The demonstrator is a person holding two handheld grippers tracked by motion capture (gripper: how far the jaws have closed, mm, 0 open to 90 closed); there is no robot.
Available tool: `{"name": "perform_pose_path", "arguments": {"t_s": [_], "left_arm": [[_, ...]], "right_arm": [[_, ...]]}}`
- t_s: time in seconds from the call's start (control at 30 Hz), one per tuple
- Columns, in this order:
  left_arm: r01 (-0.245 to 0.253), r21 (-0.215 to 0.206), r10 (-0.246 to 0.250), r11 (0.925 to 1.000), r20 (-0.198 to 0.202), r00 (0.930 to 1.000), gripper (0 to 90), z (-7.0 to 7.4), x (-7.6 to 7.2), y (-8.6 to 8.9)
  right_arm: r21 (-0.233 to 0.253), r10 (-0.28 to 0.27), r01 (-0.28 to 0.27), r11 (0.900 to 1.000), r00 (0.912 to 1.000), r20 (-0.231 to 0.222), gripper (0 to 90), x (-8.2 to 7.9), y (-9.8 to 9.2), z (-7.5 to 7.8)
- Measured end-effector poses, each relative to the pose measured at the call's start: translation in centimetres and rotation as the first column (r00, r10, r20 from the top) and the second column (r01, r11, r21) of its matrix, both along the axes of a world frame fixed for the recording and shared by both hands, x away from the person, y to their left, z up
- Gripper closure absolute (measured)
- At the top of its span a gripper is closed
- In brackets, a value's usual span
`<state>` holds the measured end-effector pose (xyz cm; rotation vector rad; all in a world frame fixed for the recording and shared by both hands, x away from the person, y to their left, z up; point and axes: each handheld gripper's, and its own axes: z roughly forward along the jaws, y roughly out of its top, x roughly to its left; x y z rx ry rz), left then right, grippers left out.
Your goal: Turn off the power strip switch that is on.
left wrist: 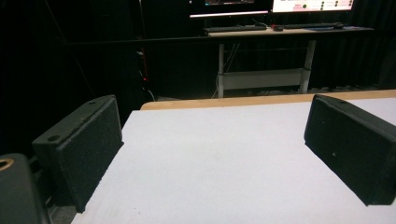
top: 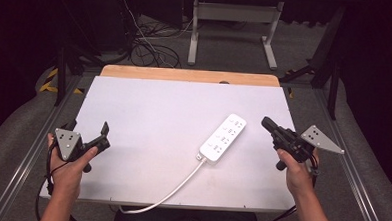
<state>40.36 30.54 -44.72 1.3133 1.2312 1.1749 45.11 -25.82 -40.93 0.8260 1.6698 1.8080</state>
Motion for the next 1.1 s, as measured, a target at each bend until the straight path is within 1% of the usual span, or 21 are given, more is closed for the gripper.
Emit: {"name": "perform_pose_path", "arguments": {"t_s": [0.2, 0.27, 0.33, 0.37, 0.43, 0.47, 0.5, 0.53, 0.6, 0.67, 0.73, 0.83, 1.1], "left_arm": [[0.0, -0.001, 0.0, 1.0, 0.0, 1.0, 4.8, 0.0, 0.0, 0.0], [0.0, -0.001, 0.0, 1.0, 0.0, 1.0, 4.8, 0.0, 0.0, 0.0], [0.001, -0.001, -0.001, 1.0, 0.001, 1.0, 4.8, 0.0, 0.0, 0.0], [0.001, -0.001, -0.001, 1.0, 0.001, 1.0, 4.8, 0.0, 0.0, 0.0], [0.001, -0.002, -0.001, 1.0, 0.001, 1.0, 4.8, 0.0, 0.0, 0.0], [0.0, 0.0, 0.0, 1.0, 0.001, 1.0, 4.8, 0.0, 0.0, 0.0], [-0.001, 0.0, 0.001, 1.0, 0.0, 1.0, 4.8, 0.0, 0.0, 0.0], [0.0, -0.003, 0.0, 1.0, 0.0, 1.0, 4.8, 0.0, 0.0, 0.0], [-0.001, -0.002, 0.001, 1.0, -0.001, 1.0, 4.7, 0.0, 0.0, 0.0], [0.0, -0.002, 0.0, 1.0, -0.002, 1.0, 4.7, 0.0, 0.0, 0.0], [-0.001, -0.003, 0.001, 1.0, -0.002, 1.0, 4.7, 0.0, 0.0, 0.0], [-0.003, -0.005, 0.003, 1.0, -0.001, 1.0, 4.7, 0.0, -0.1, 0.1], [-0.014, -0.001, 0.014, 0.9999, -0.002, 0.9999, 4.7, 0.0, -0.4, 0.4]], "right_arm": [[-0.01, 0.002, -0.002, 1.0, 1.0, 0.002, 90.0, 0.1, 0.0, -0.1], [-0.01, 0.001, -0.001, 1.0, 1.0, 0.0, 86.8, 0.1, -0.1, -0.2], [-0.015, -0.013, 0.013, 1.0, 0.9999, -0.004, 76.7, 0.2, -0.1, -0.2], [-0.015, -0.026, 0.026, 1.0, 0.9995, -0.017, 69.5, 0.2, -0.1, -0.2], [-0.022, -0.047, 0.046, 0.999, 0.9983, -0.036, 52.0, 0.5, 0.0, -0.3], [-0.016, -0.054, 0.053, 0.998, 0.9973, -0.05, 44.6, 0.6, 0.1, -0.3], [-0.01, -0.063, 0.062, 0.998, 0.9963, -0.059, 35.2, 0.7, 0.1, -0.4], [-0.015, -0.068, 0.067, 0.998, 0.9956, -0.065, 26.7, 0.9, 0.2, -0.5], [-0.032, -0.075, 0.074, 0.997, 0.9953, -0.061, 15.1, 1.0, 0.2, -0.7], [-0.034, -0.077, 0.075, 0.997, 0.9953, -0.059, 7.7, 1.0, 0.2, -0.7], [-0.034, -0.078, 0.076, 0.997, 0.9952, -0.06, 4.9, 1.0, 0.2, -0.7], [-0.038, -0.072, 0.07, 0.997, 0.9959, -0.055, 3.3, 1.1, 0.1, -0.8], [-0.048, -0.069, 0.067, 0.997, 0.996, -0.055, 3.1, 1.4, 0.4, -0.8]]}}
